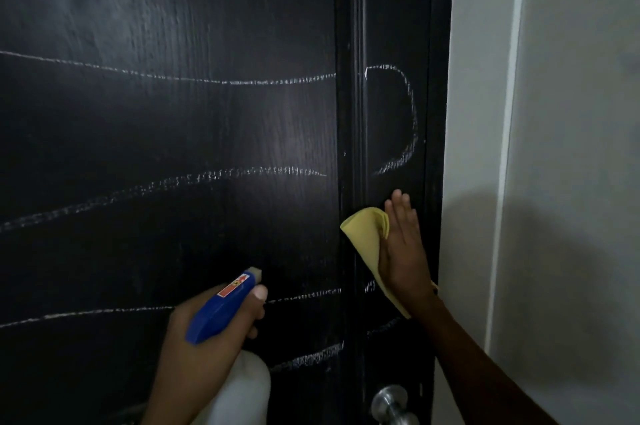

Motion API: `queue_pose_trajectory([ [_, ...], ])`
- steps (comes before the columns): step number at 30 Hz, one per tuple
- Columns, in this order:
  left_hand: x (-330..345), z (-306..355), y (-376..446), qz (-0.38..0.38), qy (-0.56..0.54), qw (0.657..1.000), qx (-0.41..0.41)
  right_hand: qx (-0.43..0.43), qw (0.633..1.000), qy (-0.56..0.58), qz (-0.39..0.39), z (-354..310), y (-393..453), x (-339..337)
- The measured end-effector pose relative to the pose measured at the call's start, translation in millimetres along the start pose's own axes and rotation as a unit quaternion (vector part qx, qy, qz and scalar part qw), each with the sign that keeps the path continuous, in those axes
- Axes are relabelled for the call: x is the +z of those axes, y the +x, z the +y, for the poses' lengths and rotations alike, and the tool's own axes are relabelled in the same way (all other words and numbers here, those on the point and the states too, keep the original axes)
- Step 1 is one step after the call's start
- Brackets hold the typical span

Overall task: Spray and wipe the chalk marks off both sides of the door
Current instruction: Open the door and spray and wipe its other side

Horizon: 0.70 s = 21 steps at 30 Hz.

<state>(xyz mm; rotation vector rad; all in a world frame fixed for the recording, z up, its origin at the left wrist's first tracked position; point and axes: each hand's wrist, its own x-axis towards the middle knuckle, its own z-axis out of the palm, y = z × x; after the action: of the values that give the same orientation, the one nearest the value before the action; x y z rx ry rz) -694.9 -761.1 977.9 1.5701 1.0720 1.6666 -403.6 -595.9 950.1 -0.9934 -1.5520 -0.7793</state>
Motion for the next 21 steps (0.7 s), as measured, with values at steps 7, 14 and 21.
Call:
queue_pose_trajectory([
  [7, 18, 17, 17, 0.002, 0.014, 0.999, 0.042, 0.017, 0.997, 0.011, -0.075, 0, 0, -24],
  [14, 46, 58, 40, 0.049, -0.004, 0.991, 0.123, -0.013, 0.998, 0.022, -0.058, 4, 4, -31],
  [21, 74, 104, 74, 0.063, 0.043, 0.983, 0.164, -0.004, 0.999, -0.012, -0.038, 4, 5, -20],
])
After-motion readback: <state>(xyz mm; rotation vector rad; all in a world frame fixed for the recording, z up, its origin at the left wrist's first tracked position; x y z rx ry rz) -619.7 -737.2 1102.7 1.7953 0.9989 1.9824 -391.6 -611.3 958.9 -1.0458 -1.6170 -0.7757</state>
